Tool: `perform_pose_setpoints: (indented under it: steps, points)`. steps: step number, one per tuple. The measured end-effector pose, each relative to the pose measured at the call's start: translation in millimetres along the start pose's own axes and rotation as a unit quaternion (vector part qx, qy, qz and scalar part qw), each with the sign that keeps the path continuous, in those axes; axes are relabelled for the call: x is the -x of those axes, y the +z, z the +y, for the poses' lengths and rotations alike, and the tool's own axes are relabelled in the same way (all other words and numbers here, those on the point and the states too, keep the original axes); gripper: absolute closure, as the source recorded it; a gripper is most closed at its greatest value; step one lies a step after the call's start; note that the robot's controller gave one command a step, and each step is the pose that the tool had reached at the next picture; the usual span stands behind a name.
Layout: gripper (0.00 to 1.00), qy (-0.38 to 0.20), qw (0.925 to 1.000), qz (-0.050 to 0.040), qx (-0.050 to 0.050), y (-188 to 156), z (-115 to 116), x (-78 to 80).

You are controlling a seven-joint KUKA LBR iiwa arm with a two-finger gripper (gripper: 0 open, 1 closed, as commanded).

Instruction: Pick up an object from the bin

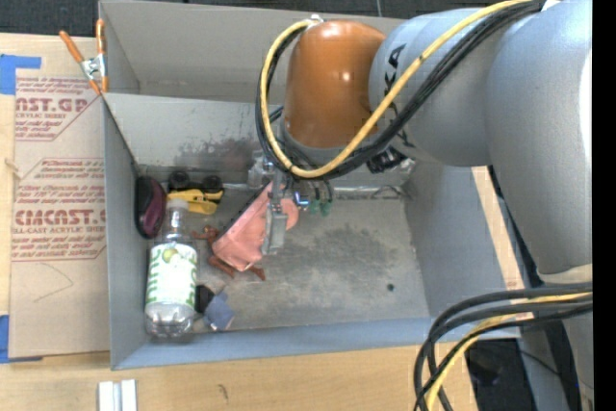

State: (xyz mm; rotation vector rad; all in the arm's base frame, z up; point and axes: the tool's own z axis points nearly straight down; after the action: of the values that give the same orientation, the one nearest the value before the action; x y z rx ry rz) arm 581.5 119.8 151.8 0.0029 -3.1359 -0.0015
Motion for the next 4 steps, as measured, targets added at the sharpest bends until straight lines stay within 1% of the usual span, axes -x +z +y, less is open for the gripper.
perform_pose_setpoints:
  steps: [1, 2, 3, 4]
  points:
    - [0.0, 0.001, 1.0, -0.0037, 0.0, -5.0, -0.6, 1.6]
    - [0.0, -0.038, 0.9993, -0.0081, 0.0, 18.5, -3.3, 4.0]
    - [0.0, -0.06, 0.9982, -0.0071, 0.0, 33.3, -3.9, 3.0]
    - [1.0, -0.118, 0.9929, -0.0132, 0.001, 72.9, 8.3, -20.8]
